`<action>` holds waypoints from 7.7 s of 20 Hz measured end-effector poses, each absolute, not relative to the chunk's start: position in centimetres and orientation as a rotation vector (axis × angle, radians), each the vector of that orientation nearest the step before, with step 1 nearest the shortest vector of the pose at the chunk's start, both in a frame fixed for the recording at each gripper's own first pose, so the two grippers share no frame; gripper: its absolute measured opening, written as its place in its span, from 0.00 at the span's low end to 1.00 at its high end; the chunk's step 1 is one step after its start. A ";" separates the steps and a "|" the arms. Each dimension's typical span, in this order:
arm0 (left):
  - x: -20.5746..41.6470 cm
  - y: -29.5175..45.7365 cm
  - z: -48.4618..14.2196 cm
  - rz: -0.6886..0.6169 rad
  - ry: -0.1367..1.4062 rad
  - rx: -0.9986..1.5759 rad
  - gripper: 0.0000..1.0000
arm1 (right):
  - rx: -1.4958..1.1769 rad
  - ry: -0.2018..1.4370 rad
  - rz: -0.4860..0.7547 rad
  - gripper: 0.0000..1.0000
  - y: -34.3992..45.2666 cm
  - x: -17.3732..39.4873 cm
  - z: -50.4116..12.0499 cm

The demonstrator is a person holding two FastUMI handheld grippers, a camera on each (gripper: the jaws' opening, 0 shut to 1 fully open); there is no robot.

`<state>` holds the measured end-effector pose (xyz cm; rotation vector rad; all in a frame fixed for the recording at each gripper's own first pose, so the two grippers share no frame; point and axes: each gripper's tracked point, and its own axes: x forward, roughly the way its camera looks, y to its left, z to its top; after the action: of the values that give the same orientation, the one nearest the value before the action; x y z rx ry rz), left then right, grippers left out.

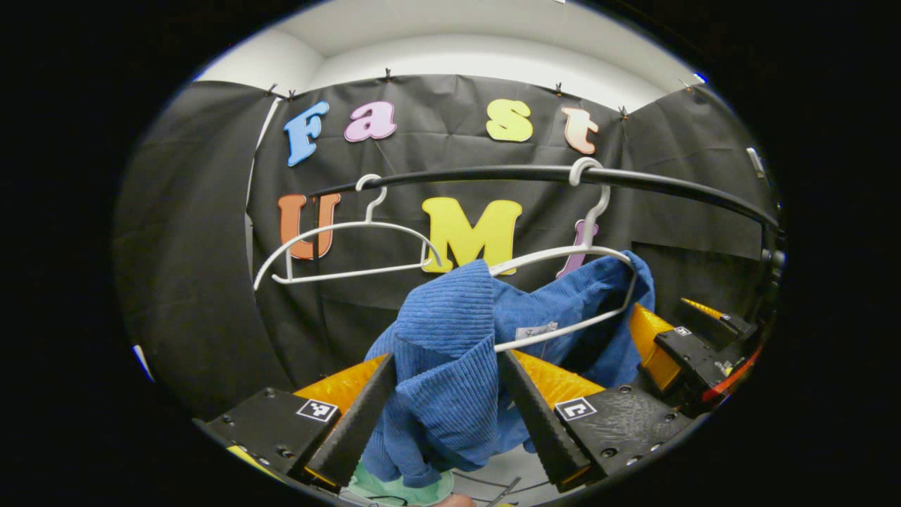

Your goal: Grasp the clothes on the hanger with both hands and then place them into the laundry hamper below.

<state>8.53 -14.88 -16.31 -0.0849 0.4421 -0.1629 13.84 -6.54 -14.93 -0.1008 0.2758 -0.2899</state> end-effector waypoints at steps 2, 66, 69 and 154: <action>9.7 -14.8 -16.8 -0.169 0.453 -0.087 0.96 | -0.109 0.313 -0.331 0.98 -7.3 14.5 -16.1; 18.8 -3.6 -17.1 -0.645 0.619 -0.197 0.10 | -0.257 0.435 -0.531 0.08 -11.5 15.8 -20.5; 18.6 -3.8 -18.5 -0.667 0.630 -0.214 0.10 | -0.222 0.492 -0.537 0.08 -10.8 15.2 -22.1; 6.1 -1.6 -40.9 -0.591 1.030 -0.312 0.11 | 0.148 1.053 0.100 0.10 21.1 10.2 -44.7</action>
<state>6.08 -1.64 -40.88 -0.3120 1.0303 -0.5912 10.16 21.09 -44.71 0.1482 1.0530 0.0997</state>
